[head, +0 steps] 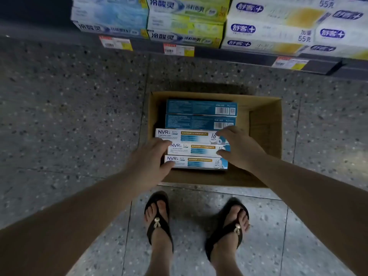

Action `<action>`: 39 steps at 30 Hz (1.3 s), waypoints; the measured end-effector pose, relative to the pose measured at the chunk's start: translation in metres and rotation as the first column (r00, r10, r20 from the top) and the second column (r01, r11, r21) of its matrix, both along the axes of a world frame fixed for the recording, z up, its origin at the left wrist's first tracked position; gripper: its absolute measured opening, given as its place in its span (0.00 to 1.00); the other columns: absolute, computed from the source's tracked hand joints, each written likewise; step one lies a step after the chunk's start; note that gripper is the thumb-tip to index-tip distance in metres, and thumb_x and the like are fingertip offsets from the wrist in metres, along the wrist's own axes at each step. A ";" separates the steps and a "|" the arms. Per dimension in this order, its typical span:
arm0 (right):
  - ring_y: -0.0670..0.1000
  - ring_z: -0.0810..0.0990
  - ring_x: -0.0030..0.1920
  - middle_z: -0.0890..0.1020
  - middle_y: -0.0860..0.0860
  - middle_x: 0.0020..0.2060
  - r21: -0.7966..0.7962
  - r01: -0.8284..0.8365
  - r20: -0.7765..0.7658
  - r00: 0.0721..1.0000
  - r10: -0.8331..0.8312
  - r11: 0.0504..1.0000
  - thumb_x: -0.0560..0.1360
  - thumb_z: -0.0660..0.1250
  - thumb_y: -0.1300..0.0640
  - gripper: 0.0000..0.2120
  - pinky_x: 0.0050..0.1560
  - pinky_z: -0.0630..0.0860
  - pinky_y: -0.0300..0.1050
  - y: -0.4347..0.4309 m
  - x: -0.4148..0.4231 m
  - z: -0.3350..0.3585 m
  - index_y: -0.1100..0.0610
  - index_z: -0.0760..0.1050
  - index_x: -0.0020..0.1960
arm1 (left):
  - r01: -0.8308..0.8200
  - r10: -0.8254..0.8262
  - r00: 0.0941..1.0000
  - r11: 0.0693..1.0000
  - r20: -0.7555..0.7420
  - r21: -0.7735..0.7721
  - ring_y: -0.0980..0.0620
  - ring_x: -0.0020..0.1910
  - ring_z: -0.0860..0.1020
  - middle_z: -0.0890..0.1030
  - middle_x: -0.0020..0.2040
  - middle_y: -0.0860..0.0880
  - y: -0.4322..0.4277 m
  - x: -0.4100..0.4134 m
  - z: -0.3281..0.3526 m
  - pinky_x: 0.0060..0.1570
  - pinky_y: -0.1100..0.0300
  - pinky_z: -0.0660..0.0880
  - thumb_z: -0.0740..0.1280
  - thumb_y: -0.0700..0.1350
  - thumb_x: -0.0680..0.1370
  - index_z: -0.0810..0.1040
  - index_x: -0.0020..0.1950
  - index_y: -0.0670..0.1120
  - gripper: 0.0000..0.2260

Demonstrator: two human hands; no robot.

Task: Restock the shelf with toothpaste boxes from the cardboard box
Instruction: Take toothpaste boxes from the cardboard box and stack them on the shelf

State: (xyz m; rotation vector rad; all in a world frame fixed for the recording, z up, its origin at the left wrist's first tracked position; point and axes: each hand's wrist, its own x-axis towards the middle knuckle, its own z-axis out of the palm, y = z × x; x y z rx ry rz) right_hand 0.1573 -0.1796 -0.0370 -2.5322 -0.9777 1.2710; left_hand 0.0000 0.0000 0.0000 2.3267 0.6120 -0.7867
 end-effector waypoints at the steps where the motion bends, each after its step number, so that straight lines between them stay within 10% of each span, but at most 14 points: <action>1: 0.54 0.66 0.67 0.68 0.52 0.68 -0.007 -0.023 0.025 0.999 0.023 1.000 0.72 0.68 0.53 0.27 0.64 0.69 0.53 0.002 0.000 -0.009 0.53 0.64 0.68 | -0.001 0.001 1.000 1.000 0.008 0.010 0.47 0.69 0.65 0.66 0.71 0.47 0.002 0.002 -0.007 0.68 0.51 0.63 0.64 0.50 0.76 0.62 0.72 0.47 0.25; 17: 0.57 0.64 0.67 0.67 0.53 0.66 -0.090 -0.204 0.342 0.913 0.223 0.975 0.70 0.68 0.47 0.32 0.65 0.63 0.53 0.009 -0.023 -0.083 0.53 0.59 0.69 | -0.125 0.118 0.988 0.990 0.103 0.065 0.46 0.64 0.70 0.71 0.67 0.45 0.026 0.009 -0.077 0.64 0.46 0.68 0.62 0.42 0.76 0.66 0.69 0.47 0.21; 31: 0.60 0.79 0.49 0.80 0.59 0.49 0.213 0.039 0.201 0.976 -0.083 0.976 0.62 0.76 0.63 0.28 0.45 0.78 0.48 -0.133 -0.004 -0.032 0.55 0.66 0.57 | 0.120 -0.141 0.988 0.958 0.063 0.261 0.45 0.68 0.63 0.66 0.68 0.46 0.011 0.060 -0.092 0.67 0.48 0.64 0.65 0.46 0.74 0.63 0.70 0.47 0.25; 36: 0.58 0.77 0.47 0.78 0.58 0.48 0.199 0.160 0.274 0.938 -0.212 0.967 0.68 0.64 0.51 0.20 0.44 0.75 0.38 -0.178 0.002 -0.026 0.60 0.70 0.57 | 0.139 -0.157 0.988 0.891 0.005 0.431 0.44 0.65 0.63 0.64 0.66 0.46 -0.004 0.075 -0.107 0.62 0.48 0.66 0.69 0.53 0.70 0.60 0.69 0.49 0.32; 39: 0.60 0.77 0.45 0.77 0.59 0.47 0.204 0.234 0.283 0.915 -0.286 0.951 0.66 0.73 0.63 0.21 0.44 0.74 0.40 -0.183 0.001 -0.035 0.62 0.70 0.56 | 0.206 -0.227 0.974 0.832 -0.023 0.516 0.43 0.62 0.65 0.66 0.63 0.45 -0.005 0.077 -0.114 0.59 0.48 0.68 0.70 0.56 0.69 0.61 0.67 0.48 0.32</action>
